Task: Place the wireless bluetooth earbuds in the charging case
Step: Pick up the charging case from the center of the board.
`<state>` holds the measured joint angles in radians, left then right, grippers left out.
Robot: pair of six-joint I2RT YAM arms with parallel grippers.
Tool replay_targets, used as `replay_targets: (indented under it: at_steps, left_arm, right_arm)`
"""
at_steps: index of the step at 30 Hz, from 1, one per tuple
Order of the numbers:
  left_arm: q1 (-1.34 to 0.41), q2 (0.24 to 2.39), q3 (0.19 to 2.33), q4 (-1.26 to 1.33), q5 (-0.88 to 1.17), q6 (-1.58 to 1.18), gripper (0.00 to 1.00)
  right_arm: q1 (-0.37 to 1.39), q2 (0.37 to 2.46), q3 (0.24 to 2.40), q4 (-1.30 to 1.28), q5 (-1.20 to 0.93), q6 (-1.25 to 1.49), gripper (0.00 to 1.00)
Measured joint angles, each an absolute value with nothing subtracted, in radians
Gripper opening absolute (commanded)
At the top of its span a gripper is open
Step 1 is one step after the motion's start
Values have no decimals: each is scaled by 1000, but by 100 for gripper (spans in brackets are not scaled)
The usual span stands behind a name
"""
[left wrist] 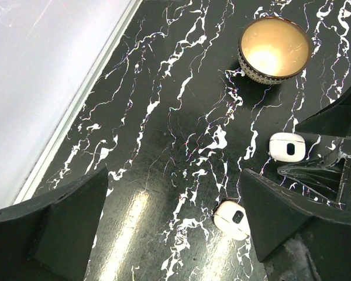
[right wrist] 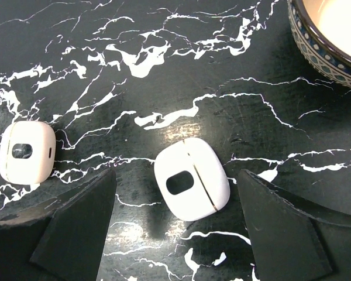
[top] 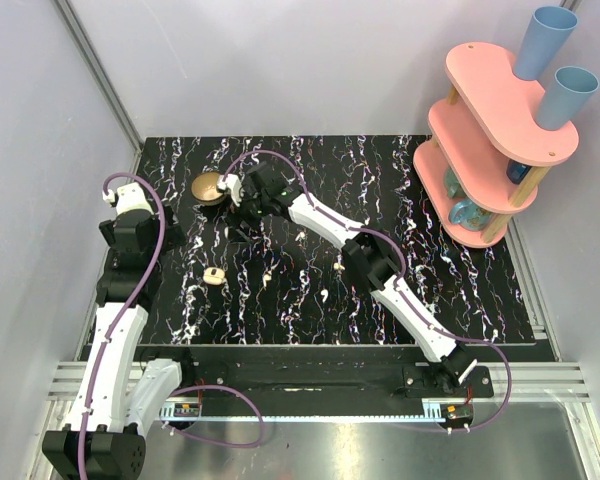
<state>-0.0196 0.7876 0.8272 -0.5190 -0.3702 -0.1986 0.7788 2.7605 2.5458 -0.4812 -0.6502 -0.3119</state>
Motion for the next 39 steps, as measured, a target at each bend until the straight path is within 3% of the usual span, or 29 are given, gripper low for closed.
replay_targets:
  at_steps: [26, 39]
  left_arm:
    - [-20, 788, 827, -522, -374, -199, 99]
    - [-20, 787, 827, -522, -374, -199, 99]
  right_arm:
    - [779, 2769, 2527, -475, -657, -195, 88]
    - [785, 2701, 2403, -453, -702, -210, 86]
